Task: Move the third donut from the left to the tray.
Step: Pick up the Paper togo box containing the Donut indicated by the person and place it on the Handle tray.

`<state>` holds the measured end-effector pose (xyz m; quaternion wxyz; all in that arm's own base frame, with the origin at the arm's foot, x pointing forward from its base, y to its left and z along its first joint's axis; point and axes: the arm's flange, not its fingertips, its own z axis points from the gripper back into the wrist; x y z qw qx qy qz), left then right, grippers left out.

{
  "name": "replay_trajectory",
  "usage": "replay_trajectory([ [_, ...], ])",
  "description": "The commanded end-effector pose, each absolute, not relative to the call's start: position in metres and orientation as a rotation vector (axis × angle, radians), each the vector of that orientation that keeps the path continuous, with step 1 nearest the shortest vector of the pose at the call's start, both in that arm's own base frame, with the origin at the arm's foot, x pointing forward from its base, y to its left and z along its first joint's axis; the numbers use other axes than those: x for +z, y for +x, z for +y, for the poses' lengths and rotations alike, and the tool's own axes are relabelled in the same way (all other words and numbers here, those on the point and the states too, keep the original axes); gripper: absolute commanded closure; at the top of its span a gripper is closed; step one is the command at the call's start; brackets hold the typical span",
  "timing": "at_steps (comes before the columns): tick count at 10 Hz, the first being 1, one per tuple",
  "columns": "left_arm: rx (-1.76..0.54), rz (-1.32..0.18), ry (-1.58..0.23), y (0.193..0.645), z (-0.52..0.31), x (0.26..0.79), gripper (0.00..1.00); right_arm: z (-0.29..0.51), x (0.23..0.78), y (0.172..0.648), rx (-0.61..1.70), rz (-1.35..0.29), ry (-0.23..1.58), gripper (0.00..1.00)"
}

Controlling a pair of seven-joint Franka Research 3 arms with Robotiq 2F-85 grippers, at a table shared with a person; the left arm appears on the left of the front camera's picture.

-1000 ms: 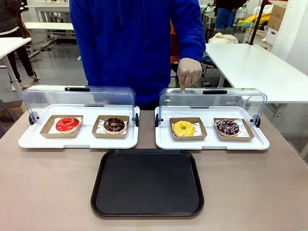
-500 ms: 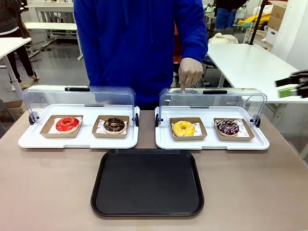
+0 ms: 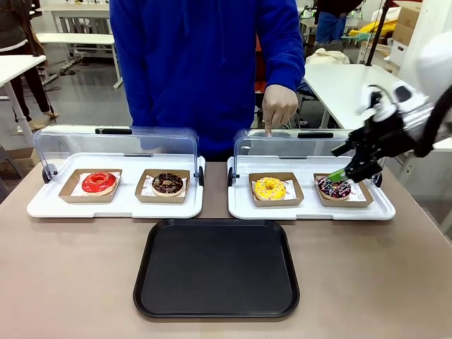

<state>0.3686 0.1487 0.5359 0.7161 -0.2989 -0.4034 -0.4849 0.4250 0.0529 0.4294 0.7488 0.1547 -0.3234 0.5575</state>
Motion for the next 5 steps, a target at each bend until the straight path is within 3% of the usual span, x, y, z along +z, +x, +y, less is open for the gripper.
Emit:
replay_trajectory([
  [1, -1.09, -0.924, -0.67, 0.368, 0.148, 0.538, 0.0, 0.075, 0.41, 0.429, 1.29, -0.65, 0.182, 0.0],
  [3, -1.09, -0.924, -0.67, 0.368, 0.148, 0.538, 0.0, 0.098, 0.389, 0.422, 1.362, -0.642, 0.1, 0.0],
  [4, -1.09, -0.924, -0.67, 0.368, 0.148, 0.538, 0.0, 0.099, 0.392, 0.42, 1.376, -0.693, 0.111, 0.0],
  [5, -1.09, -0.924, -0.67, 0.368, 0.148, 0.538, 0.0, 0.095, 0.4, 0.424, 1.358, -0.643, 0.151, 0.0],
])
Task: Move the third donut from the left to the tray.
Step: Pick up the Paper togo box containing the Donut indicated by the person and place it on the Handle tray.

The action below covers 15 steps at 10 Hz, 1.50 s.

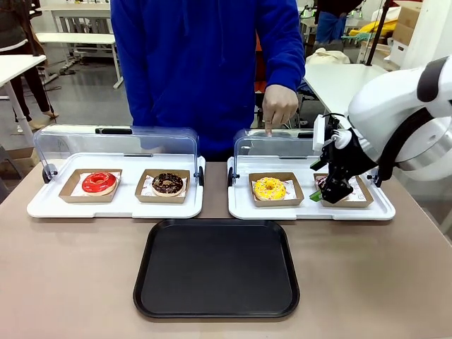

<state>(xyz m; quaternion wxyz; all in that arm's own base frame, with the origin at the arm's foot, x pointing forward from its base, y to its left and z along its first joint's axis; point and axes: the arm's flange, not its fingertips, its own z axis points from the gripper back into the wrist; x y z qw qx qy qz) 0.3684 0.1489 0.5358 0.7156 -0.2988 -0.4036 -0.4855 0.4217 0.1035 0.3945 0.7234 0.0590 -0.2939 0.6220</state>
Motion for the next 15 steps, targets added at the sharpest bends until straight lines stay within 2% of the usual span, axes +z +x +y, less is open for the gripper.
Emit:
replay_trajectory([
  [1, -1.09, -0.924, -0.67, 0.368, 0.148, 0.538, 0.0, 0.095, 0.4, 0.424, 1.358, -0.643, 0.151, 0.0],
  [5, -1.09, -0.924, -0.67, 0.368, 0.148, 0.538, 0.0, 0.092, 0.395, 0.424, 1.356, -0.65, 0.142, 0.0],
  [6, -1.09, -0.924, -0.67, 0.368, 0.148, 0.538, 0.0, 0.112, 0.39, 0.437, 1.356, -0.608, 0.036, 0.0],
  [8, -1.09, -0.924, -0.67, 0.368, 0.148, 0.538, 0.0, 0.131, 0.382, 0.45, 1.353, -0.53, -0.048, 0.0],
  [15, -1.09, -0.924, -0.67, 0.368, 0.148, 0.538, 0.0, 0.163, 0.35, 0.487, 1.448, -0.427, -0.169, 0.0],
])
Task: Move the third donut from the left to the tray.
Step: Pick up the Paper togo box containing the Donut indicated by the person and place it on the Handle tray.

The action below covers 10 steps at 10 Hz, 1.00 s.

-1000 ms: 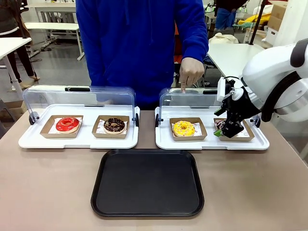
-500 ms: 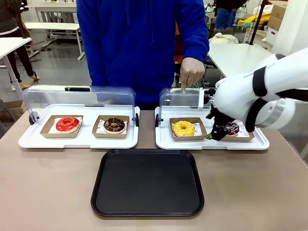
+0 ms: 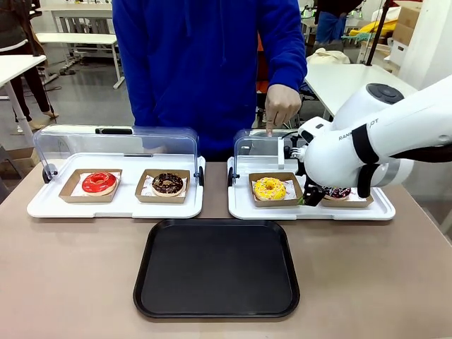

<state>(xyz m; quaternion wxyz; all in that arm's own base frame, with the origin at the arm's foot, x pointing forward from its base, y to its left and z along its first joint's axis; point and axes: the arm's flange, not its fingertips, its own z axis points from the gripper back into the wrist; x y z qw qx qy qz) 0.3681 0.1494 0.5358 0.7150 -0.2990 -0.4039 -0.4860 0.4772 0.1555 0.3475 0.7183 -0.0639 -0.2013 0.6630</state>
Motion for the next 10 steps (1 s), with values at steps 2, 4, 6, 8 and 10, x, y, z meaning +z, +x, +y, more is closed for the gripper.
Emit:
replay_trajectory([
  [2, -1.09, -0.924, -0.67, 0.368, 0.148, 0.538, 0.0, 0.164, 0.347, 0.492, 1.457, -0.424, -0.187, 0.0],
  [4, -1.09, -0.924, -0.67, 0.368, 0.148, 0.538, 0.0, 0.165, 0.343, 0.499, 1.472, -0.403, -0.178, 0.0],
  [6, -1.09, -0.924, -0.67, 0.368, 0.148, 0.538, 0.0, 0.166, 0.335, 0.503, 1.477, -0.383, -0.168, 0.0],
  [8, -1.09, -0.924, -0.67, 0.368, 0.148, 0.538, 0.0, 0.167, 0.326, 0.506, 1.49, -0.366, -0.166, 0.0],
  [10, -1.09, -0.924, -0.67, 0.368, 0.148, 0.538, 0.0, 0.169, 0.32, 0.507, 1.5, -0.352, -0.162, 0.0],
])
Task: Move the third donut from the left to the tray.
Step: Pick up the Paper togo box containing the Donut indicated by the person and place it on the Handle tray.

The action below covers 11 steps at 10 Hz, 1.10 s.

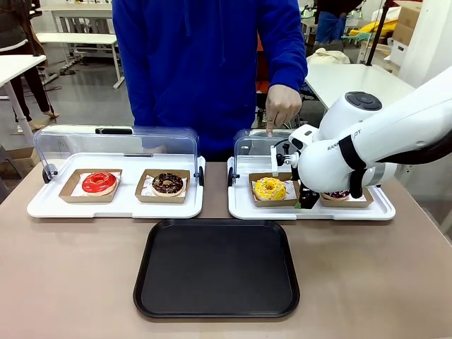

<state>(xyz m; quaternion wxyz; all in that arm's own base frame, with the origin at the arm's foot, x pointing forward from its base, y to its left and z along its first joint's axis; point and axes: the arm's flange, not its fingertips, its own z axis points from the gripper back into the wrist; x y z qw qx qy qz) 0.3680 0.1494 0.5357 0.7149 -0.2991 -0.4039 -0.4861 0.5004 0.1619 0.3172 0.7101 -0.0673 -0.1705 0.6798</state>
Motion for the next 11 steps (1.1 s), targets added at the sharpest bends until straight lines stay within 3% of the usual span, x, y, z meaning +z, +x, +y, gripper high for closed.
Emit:
replay_trajectory([
  [1, -1.09, -0.924, -0.67, 0.3681, 0.1483, 0.5379, 0.0, 0.1677, 0.318, 0.5079, 1.502, -0.351, -0.162, 0.0],
  [10, -1.09, -0.924, -0.67, 0.3681, 0.1483, 0.5379, 0.0, 0.1669, 0.3118, 0.5099, 1.518, -0.349, -0.163, 0.0],
  [11, -1.09, -0.924, -0.67, 0.3681, 0.1483, 0.5379, 0.0, 0.1672, 0.31, 0.5105, 1.522, -0.361, -0.164, 0.47],
])
